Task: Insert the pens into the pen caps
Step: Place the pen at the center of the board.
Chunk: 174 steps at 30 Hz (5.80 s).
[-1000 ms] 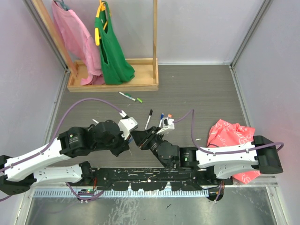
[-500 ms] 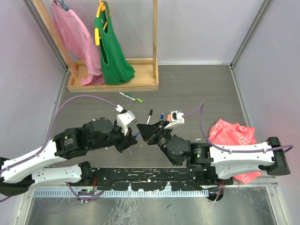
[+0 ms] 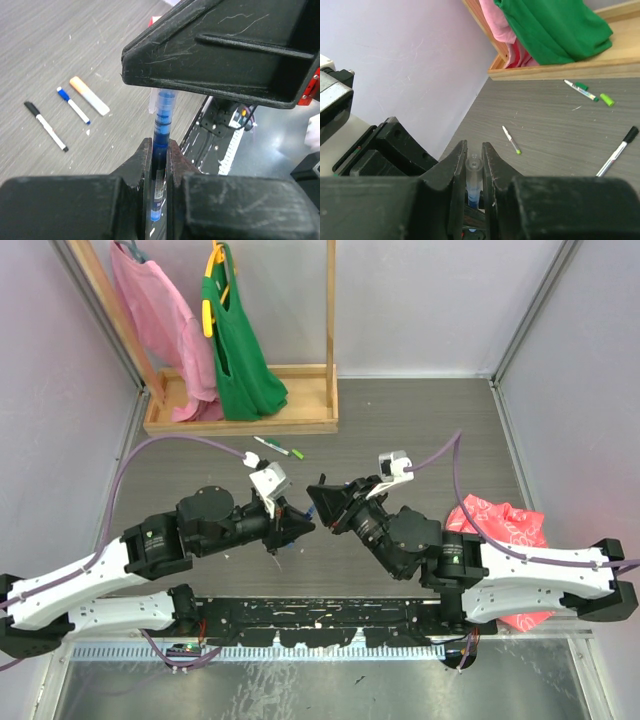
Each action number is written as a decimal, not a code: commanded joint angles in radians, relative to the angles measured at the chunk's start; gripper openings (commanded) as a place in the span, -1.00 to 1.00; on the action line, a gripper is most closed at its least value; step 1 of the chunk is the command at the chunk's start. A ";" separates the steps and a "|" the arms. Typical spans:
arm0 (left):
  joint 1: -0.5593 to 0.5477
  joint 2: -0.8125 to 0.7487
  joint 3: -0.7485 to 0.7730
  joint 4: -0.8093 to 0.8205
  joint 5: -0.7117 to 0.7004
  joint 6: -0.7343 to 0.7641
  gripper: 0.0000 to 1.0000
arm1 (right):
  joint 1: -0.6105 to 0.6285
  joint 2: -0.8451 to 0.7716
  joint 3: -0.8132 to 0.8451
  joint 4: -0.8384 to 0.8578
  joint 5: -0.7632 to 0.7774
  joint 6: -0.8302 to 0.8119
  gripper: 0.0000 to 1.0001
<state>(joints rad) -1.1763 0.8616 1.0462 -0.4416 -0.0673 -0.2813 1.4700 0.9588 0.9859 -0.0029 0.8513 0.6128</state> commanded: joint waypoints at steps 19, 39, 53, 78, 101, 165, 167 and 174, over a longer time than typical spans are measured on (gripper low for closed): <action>0.039 -0.024 -0.088 0.300 -0.119 -0.085 -1.00 | -0.015 -0.277 -0.108 -0.135 0.049 -0.126 -0.05; 0.043 0.113 -0.178 0.109 -0.084 -0.175 -1.00 | -0.015 -0.396 -0.323 -0.455 0.010 0.240 0.53; 0.319 0.417 -0.065 0.045 0.003 -0.140 -1.00 | -0.015 -0.390 -0.353 -0.520 -0.032 0.305 0.88; 0.345 0.889 0.210 0.069 0.002 -0.284 -1.00 | -0.015 -0.467 -0.391 -0.629 0.011 0.453 0.93; 0.342 1.110 0.387 -0.036 -0.087 -0.347 -1.00 | -0.015 -0.490 -0.388 -0.727 0.049 0.549 0.93; 0.476 0.664 0.206 0.010 -0.177 -0.283 -0.40 | -0.015 -0.533 -0.421 -0.735 0.058 0.596 0.94; 0.492 0.628 0.169 0.004 -0.196 -0.292 -0.40 | -0.015 -0.531 -0.419 -0.735 0.057 0.594 0.94; 0.517 0.492 0.012 -0.070 -0.331 -0.392 -0.39 | -0.015 -0.526 -0.416 -0.735 0.060 0.587 0.94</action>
<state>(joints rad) -0.6689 1.4456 1.1175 -0.4725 -0.2771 -0.5949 1.4528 0.4358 0.5606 -0.7437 0.8738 1.1847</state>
